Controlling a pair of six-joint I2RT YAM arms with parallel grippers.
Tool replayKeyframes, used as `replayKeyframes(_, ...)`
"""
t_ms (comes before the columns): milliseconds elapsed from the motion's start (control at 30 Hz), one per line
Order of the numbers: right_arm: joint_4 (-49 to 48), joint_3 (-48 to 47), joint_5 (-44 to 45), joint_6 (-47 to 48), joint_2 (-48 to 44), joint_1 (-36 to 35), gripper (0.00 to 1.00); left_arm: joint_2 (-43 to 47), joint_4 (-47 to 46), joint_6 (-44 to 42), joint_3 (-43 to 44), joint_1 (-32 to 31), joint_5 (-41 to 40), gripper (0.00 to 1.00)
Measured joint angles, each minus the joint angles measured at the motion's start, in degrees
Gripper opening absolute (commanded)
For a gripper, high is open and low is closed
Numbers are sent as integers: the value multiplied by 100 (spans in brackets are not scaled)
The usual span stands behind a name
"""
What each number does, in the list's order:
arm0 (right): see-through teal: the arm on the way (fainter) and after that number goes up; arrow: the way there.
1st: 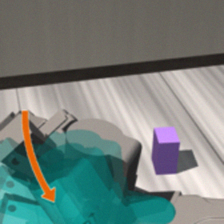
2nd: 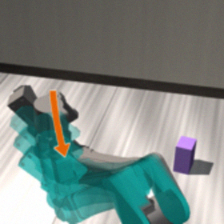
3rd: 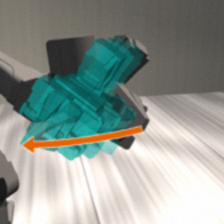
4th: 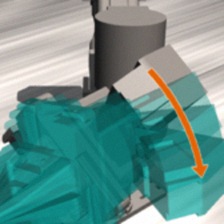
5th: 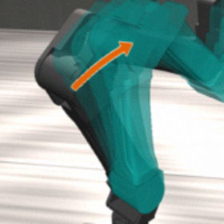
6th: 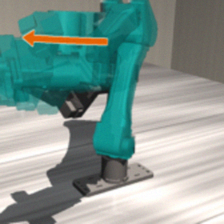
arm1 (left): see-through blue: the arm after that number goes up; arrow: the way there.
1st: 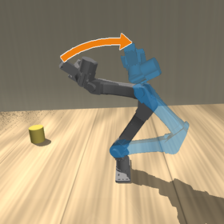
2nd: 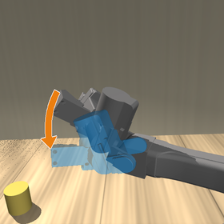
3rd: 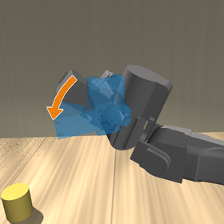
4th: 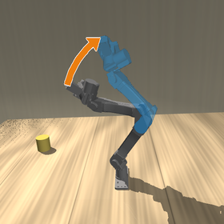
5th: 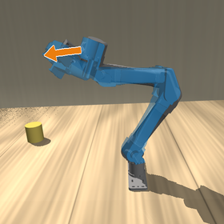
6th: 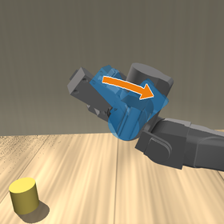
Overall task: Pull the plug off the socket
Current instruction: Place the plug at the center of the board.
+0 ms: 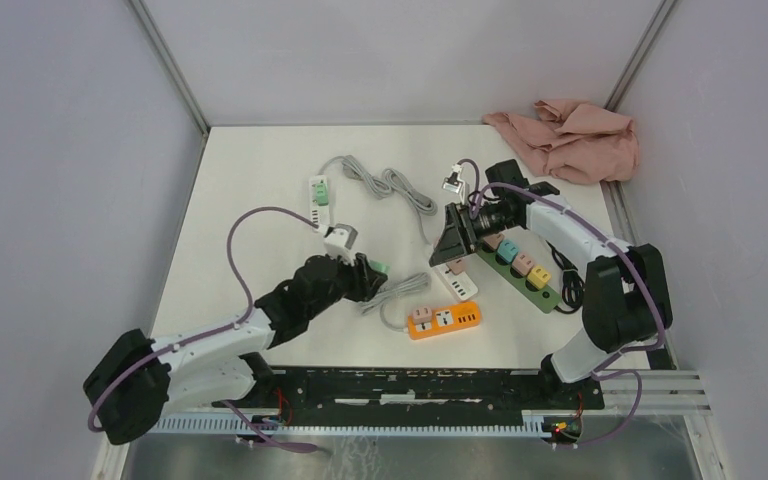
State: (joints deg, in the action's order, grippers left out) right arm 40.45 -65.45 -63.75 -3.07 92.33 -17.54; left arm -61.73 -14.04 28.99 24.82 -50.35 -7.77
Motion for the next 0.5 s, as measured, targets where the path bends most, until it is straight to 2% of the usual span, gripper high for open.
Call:
replayKeyframes(267,341,-13,94,649,-240,13,73,1711,-61,503,-1056,1543,111,3)
replayKeyframes(500,461,-13,133,811,-249,50,73,2208,-90,962,-1421,3423,673,3)
